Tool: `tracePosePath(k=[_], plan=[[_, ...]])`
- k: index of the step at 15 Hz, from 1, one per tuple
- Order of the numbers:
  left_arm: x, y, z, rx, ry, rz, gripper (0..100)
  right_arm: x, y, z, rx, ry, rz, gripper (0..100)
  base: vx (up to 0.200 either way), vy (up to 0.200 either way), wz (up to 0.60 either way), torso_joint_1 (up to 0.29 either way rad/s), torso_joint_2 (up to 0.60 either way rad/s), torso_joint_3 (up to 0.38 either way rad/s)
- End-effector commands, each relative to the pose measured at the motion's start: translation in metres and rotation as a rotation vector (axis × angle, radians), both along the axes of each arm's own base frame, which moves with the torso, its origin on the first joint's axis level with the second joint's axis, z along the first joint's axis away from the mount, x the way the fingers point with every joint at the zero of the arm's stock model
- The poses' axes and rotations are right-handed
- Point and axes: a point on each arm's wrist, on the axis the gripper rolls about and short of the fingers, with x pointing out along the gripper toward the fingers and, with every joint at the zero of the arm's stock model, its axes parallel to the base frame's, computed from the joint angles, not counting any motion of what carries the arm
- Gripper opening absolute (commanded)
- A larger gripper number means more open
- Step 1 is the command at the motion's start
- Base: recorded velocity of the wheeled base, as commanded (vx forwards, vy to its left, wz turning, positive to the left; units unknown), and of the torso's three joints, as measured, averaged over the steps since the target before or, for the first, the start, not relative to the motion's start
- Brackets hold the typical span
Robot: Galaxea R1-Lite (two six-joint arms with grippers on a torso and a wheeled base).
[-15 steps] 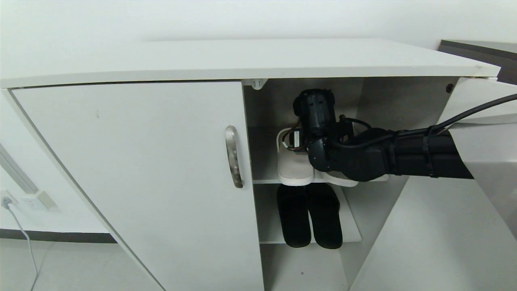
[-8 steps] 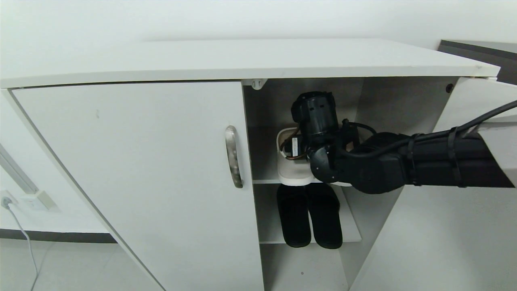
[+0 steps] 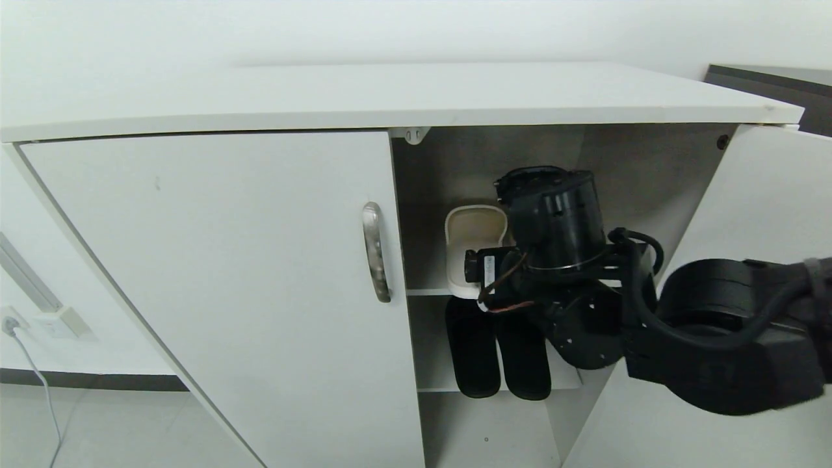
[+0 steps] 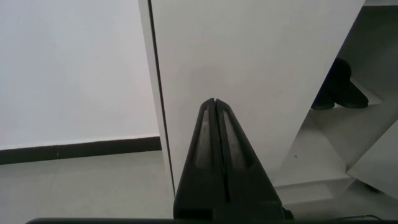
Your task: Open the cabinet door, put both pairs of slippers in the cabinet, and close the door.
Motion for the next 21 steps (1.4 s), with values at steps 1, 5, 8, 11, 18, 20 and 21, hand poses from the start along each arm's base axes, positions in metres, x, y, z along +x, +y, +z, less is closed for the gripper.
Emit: tracePosePath(k=[1, 5, 8, 11, 18, 20, 21], plan=[[0.0, 0.0, 0.0, 0.0, 0.002, 0.0, 0, -0.035, -0.023, 0.01, 0.055, -0.027, 0.083, 100, 0.0, 0.0, 0.0, 0.0, 0.0, 0.0], [0.0, 0.0, 0.0, 0.0, 0.0, 0.001, 0, -0.053, -0.043, -0.006, 0.047, 0.02, 0.231, 100, 0.0, 0.0, 0.0, 0.0, 0.0, 0.0], [0.0, 0.0, 0.0, 0.0, 0.0, 0.001, 0, -0.053, -0.041, -0.006, 0.048, 0.017, 0.232, 0, 0.0, 0.0, 0.0, 0.0, 0.0, 0.0], [0.0, 0.0, 0.0, 0.0, 0.002, 0.0, 0, -0.056, -0.039, -0.009, 0.04, 0.025, 0.246, 0, 0.0, 0.0, 0.0, 0.0, 0.0, 0.0], [0.0, 0.0, 0.0, 0.0, 0.0, 0.0, 0, -0.062, -0.039, -0.013, 0.03, 0.034, 0.261, 0, 0.0, 0.0, 0.0, 0.0, 0.0, 0.0], [0.0, 0.0, 0.0, 0.0, 0.0, 0.0, 0, -0.064, -0.038, -0.017, 0.017, 0.043, 0.268, 0, -0.1, 0.0, 0.0, -0.004, 0.0, 0.001], [0.0, 0.0, 0.0, 0.0, 0.0, 0.0, 0, -0.065, -0.037, -0.018, 0.016, 0.046, 0.271, 0, -0.2, 0.0, 0.0, -0.002, 0.0, -0.002]])
